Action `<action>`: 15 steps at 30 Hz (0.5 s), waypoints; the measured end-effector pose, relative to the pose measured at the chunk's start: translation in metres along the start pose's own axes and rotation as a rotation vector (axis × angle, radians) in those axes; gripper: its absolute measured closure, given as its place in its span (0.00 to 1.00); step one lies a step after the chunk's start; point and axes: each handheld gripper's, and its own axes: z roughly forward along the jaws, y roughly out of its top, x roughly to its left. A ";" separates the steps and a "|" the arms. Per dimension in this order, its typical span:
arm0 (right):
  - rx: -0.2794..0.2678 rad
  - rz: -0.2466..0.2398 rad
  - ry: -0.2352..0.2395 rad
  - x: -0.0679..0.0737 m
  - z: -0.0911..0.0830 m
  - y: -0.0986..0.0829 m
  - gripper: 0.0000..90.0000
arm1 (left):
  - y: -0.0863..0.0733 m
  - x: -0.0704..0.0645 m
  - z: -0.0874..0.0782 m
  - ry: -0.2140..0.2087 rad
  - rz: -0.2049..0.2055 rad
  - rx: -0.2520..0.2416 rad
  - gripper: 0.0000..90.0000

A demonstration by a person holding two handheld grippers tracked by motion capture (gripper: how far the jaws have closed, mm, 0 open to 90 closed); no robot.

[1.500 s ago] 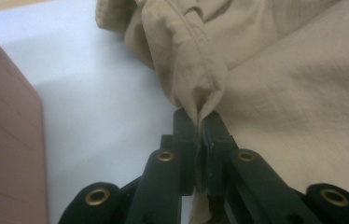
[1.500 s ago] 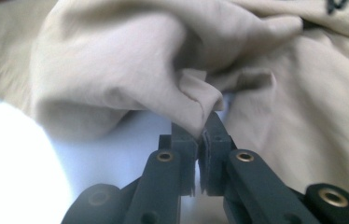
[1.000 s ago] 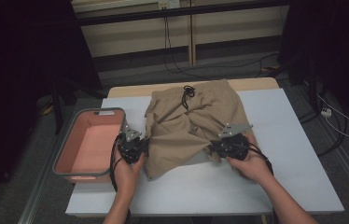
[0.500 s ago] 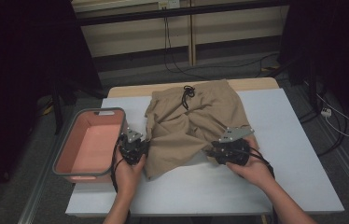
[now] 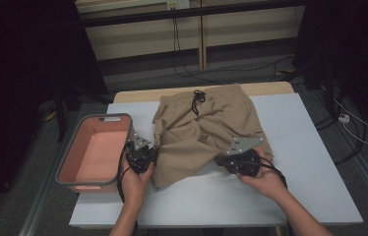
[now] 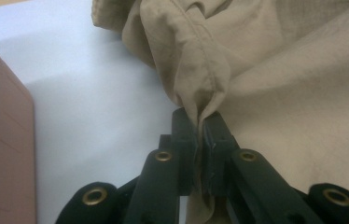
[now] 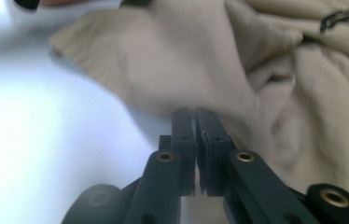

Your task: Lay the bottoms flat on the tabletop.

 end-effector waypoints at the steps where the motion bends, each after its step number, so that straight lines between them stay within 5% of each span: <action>1: -0.004 0.006 -0.007 -0.002 0.005 0.003 0.96 | 0.000 -0.001 0.002 -0.001 -0.008 -0.007 0.95; 8: -0.002 0.105 -0.084 -0.029 0.046 0.006 0.88 | -0.002 -0.001 0.005 -0.002 0.011 0.009 0.95; 15: 0.100 0.111 -0.097 -0.040 0.071 -0.007 0.78 | -0.002 0.000 0.003 -0.019 -0.001 -0.003 0.94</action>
